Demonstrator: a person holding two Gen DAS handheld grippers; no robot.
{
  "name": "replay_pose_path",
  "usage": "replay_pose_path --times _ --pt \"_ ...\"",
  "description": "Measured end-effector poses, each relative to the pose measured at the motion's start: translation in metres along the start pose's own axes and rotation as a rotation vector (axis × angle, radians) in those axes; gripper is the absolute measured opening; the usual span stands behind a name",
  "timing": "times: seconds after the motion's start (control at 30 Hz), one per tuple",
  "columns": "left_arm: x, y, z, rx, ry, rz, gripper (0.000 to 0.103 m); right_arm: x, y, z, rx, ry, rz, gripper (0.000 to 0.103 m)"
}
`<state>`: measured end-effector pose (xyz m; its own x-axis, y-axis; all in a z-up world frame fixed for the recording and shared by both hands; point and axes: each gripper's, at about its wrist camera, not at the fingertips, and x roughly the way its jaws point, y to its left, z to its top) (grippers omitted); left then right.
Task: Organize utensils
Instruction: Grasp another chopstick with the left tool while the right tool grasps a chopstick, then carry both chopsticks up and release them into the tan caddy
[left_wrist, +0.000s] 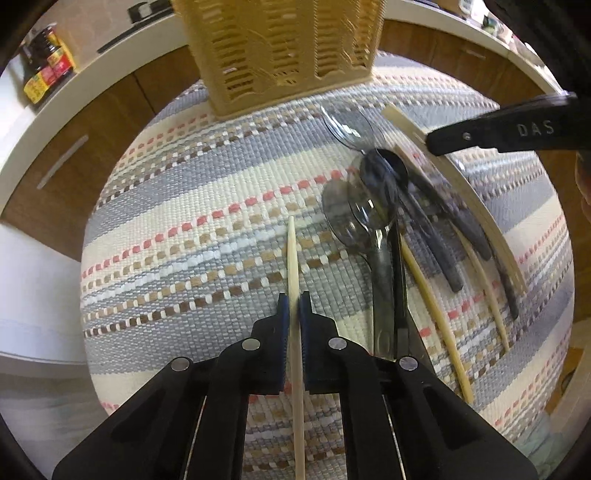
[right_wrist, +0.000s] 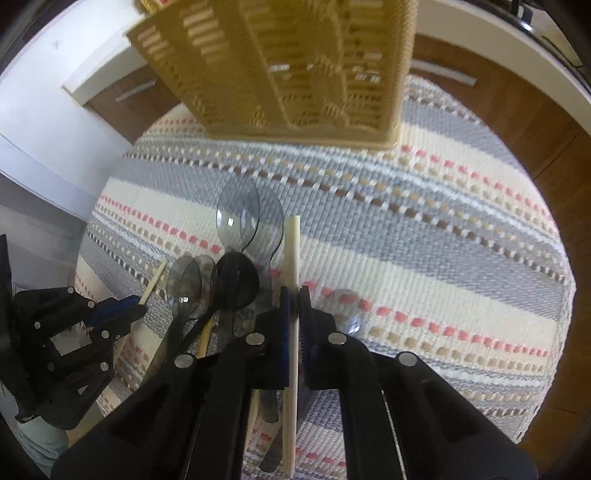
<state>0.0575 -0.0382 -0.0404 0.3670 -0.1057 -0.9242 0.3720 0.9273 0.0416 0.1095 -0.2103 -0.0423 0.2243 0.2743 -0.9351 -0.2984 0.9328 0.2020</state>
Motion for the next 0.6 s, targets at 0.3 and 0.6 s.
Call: replay_pose_path --times 0.3,0.6 --pt "-0.007 0.014 0.008 -0.053 -0.052 -0.037 0.004 -0.019 -0.034 0.006 0.049 -0.066 -0.072 0.004" --pt "-0.001 0.039 0.008 -0.073 -0.078 -0.075 0.004 -0.010 -0.069 0.009 0.124 -0.007 -0.055 0.032"
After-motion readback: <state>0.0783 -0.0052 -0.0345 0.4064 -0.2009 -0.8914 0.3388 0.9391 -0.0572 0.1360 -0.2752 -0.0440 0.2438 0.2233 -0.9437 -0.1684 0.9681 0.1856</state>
